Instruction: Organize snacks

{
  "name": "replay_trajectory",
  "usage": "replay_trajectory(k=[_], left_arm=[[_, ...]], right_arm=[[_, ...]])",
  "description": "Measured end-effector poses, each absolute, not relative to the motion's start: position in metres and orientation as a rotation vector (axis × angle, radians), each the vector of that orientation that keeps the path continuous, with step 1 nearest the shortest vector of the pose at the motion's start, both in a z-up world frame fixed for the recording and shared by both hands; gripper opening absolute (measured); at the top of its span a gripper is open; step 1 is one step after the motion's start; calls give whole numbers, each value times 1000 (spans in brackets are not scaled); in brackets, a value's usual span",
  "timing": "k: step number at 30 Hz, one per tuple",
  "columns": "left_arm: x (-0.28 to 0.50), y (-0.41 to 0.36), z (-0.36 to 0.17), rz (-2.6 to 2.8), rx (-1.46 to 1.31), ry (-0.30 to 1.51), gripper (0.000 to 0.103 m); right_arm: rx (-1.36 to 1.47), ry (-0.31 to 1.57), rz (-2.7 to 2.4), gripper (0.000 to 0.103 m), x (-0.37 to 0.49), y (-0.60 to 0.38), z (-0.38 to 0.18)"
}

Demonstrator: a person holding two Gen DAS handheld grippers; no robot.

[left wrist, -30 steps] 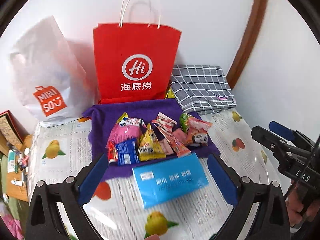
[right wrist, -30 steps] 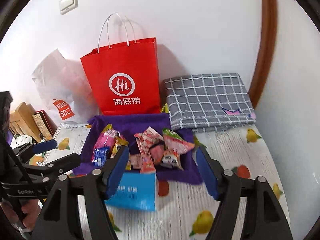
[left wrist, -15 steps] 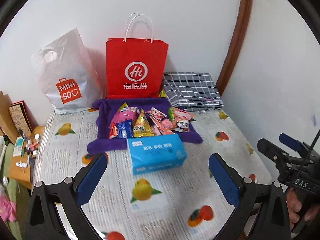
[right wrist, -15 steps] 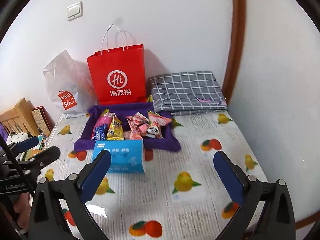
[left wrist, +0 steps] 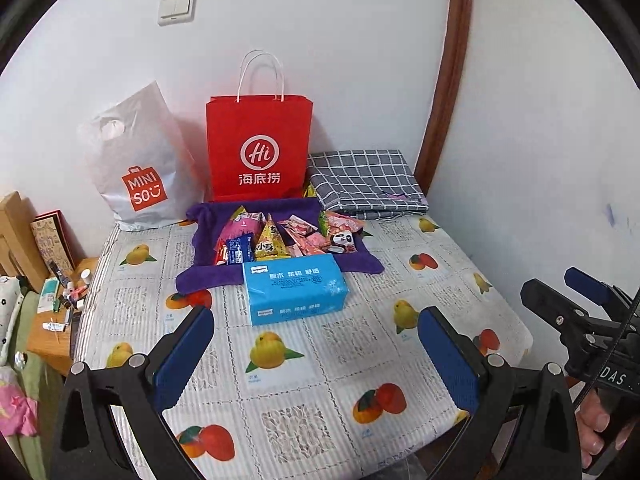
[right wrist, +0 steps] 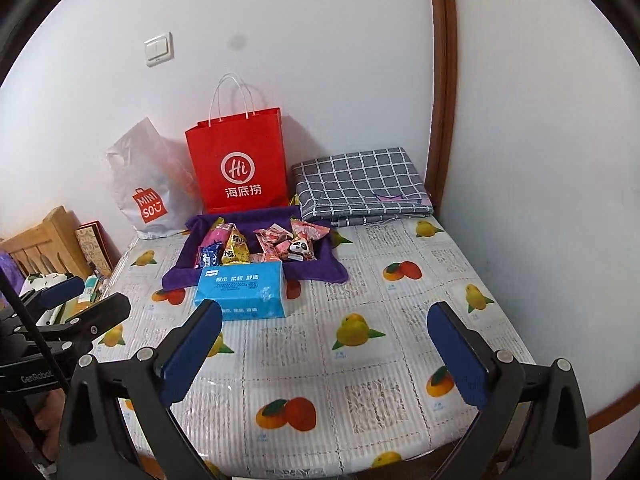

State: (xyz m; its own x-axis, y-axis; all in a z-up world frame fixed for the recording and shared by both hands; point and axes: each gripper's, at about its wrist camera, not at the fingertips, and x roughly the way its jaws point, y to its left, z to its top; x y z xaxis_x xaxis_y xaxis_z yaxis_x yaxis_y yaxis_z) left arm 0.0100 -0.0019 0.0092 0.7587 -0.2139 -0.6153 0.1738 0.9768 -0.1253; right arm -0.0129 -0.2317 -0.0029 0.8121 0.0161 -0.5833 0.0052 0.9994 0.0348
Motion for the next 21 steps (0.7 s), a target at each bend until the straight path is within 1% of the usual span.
replay_trajectory(k=[21], left_arm=[[-5,-11,18,-210,-49,654,103]], right_arm=[[59,594,5,101,-35,-239,1]])
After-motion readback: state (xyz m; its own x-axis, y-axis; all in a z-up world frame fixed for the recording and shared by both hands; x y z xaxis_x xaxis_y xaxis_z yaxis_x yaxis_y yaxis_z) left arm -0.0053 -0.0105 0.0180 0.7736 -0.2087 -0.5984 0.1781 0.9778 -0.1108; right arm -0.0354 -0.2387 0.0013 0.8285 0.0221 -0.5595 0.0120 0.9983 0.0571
